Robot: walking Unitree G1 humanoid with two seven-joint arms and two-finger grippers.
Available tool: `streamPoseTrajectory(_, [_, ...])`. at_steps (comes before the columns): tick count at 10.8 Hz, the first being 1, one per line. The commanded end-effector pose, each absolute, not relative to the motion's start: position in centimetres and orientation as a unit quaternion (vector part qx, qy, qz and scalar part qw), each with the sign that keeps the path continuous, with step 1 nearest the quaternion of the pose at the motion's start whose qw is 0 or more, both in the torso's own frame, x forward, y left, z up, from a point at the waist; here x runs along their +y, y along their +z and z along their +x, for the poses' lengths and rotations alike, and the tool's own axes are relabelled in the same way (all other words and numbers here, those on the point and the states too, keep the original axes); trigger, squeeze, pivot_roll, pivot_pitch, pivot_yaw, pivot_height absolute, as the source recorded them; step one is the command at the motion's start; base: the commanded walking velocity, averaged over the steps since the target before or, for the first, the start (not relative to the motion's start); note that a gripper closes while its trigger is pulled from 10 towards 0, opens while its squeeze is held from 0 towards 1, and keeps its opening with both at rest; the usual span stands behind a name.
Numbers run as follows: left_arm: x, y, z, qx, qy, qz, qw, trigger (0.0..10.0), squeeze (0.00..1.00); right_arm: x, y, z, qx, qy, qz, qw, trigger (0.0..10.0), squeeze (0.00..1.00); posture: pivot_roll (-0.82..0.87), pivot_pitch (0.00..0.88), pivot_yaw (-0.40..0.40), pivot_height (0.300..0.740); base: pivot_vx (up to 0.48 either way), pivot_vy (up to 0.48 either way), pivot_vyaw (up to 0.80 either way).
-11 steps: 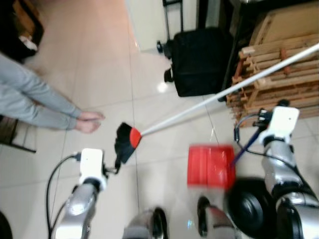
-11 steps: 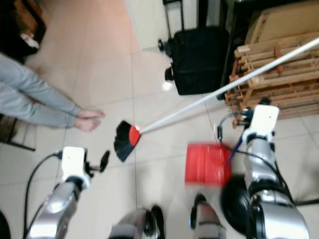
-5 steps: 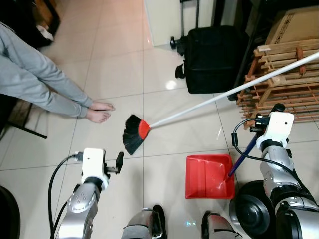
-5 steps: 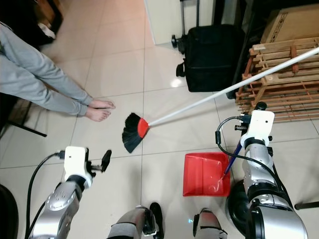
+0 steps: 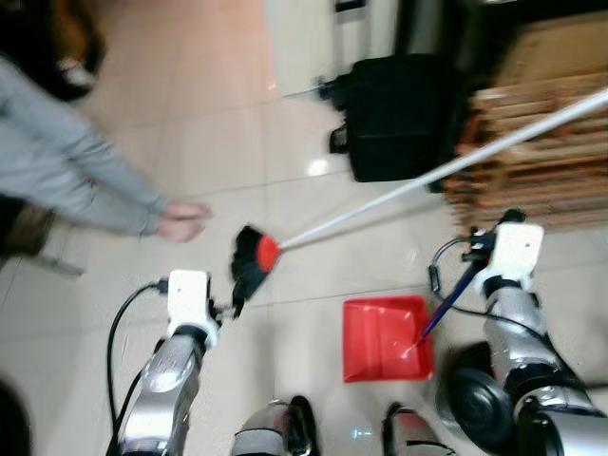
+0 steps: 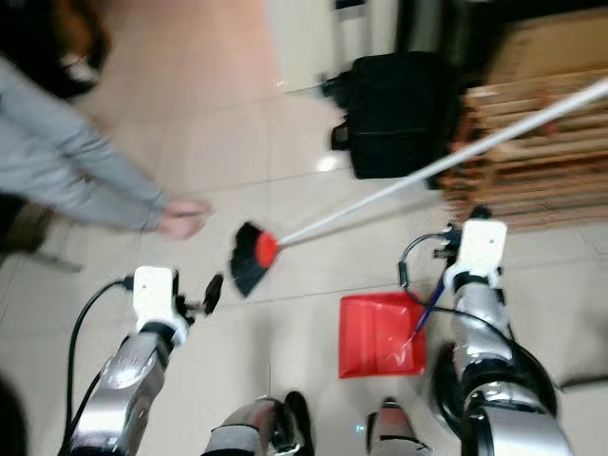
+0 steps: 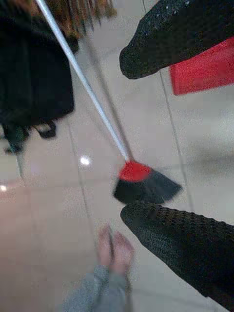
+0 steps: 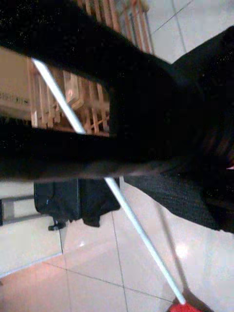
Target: Sweep floor
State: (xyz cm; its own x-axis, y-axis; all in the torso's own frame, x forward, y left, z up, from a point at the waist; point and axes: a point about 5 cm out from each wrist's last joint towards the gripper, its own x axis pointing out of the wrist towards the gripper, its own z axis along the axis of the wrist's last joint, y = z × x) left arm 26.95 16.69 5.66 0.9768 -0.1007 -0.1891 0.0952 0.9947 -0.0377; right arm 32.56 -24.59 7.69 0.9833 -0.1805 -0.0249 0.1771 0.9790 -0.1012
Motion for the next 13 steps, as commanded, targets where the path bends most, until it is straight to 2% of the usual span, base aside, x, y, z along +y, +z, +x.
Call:
streamPoseTrajectory(1, [17.0, 5.1, 26.8, 0.104, -0.04, -0.015, 0.994, 10.0, 0.0, -24.1, 7.7, 32.5, 0.014, -0.076, -0.054, 0.996, 10.0, 0.0, -0.12, 0.163, 0.143, 0.74, 0.0, 0.0, -0.8])
streamPoseTrajectory(13, [15.8, 6.8, 28.8, 0.07, -0.033, -0.036, 0.996, 10.0, 0.0, -20.8, 6.7, 32.0, 0.016, -0.012, -0.044, 0.999, 10.0, 0.0, -0.16, 0.127, 0.119, 0.74, 0.0, 0.0, -0.8])
